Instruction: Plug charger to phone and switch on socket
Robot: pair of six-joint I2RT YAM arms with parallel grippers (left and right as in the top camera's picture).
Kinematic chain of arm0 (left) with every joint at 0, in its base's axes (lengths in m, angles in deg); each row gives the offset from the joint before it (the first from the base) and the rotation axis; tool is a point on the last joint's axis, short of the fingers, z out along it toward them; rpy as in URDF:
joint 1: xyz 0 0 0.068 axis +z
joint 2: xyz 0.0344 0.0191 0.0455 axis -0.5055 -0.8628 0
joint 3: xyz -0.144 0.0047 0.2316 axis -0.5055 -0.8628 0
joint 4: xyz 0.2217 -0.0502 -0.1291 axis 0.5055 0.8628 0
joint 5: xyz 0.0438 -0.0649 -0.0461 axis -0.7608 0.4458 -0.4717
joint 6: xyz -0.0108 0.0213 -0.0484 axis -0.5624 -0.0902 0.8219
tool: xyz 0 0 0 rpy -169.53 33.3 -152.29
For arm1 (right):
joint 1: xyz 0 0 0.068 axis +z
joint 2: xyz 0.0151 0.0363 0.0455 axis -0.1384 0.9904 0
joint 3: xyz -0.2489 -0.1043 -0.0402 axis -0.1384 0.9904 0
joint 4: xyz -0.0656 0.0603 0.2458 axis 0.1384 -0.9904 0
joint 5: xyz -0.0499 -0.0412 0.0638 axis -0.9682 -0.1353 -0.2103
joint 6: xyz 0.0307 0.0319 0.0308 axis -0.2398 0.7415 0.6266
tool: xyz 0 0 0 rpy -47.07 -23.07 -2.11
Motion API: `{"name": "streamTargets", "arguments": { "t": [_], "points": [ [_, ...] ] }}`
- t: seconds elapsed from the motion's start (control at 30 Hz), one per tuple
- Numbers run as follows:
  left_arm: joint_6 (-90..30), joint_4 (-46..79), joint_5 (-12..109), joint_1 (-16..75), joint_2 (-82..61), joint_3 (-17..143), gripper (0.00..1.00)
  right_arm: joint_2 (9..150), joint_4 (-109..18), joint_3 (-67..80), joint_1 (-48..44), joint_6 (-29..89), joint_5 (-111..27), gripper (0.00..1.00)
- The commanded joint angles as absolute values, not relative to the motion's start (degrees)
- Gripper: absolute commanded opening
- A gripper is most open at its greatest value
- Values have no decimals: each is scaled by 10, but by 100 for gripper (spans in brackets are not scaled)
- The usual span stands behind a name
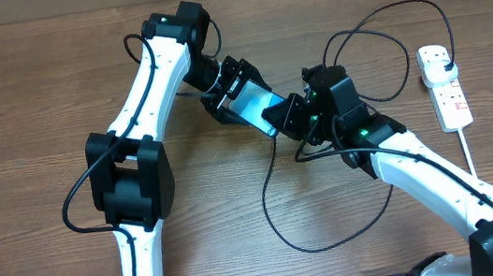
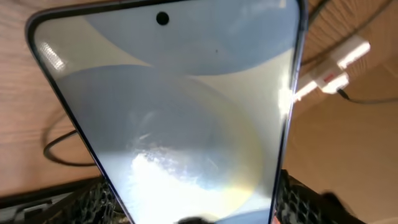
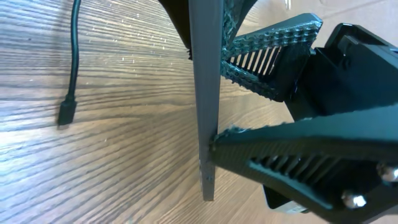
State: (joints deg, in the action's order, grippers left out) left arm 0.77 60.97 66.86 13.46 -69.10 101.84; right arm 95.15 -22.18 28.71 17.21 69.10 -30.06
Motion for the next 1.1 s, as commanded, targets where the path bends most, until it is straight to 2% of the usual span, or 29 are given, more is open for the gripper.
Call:
{"name": "streamTargets", "arguments": {
  "t": [0.0, 0.13, 0.37, 0.6, 0.73, 0.83, 0.97, 1.07],
  "points": [
    [-85, 584, 694, 140, -687, 1034, 75, 926, -240, 276, 154, 696, -275, 4],
    [-106, 571, 728, 144, -687, 1034, 75, 916, -241, 276, 128, 696, -269, 4],
    [-114, 477, 879, 144, -687, 1034, 74, 883, -239, 276, 85, 703, -269, 4],
    [-107, 400, 982, 144, -687, 1034, 89, 859, -210, 276, 55, 762, -270, 4],
    [-106, 355, 1032, 144, -687, 1034, 92, 859, -180, 276, 55, 811, -289, 4],
    [-106, 334, 1064, 144, -687, 1034, 92, 859, -159, 276, 55, 838, -315, 4],
    [-106, 334, 1082, 151, -687, 1034, 86, 858, -153, 270, 49, 835, -323, 4],
    [-113, 339, 1082, 170, -674, 1034, 89, 838, -173, 270, 35, 814, -321, 4]
  ]
}}
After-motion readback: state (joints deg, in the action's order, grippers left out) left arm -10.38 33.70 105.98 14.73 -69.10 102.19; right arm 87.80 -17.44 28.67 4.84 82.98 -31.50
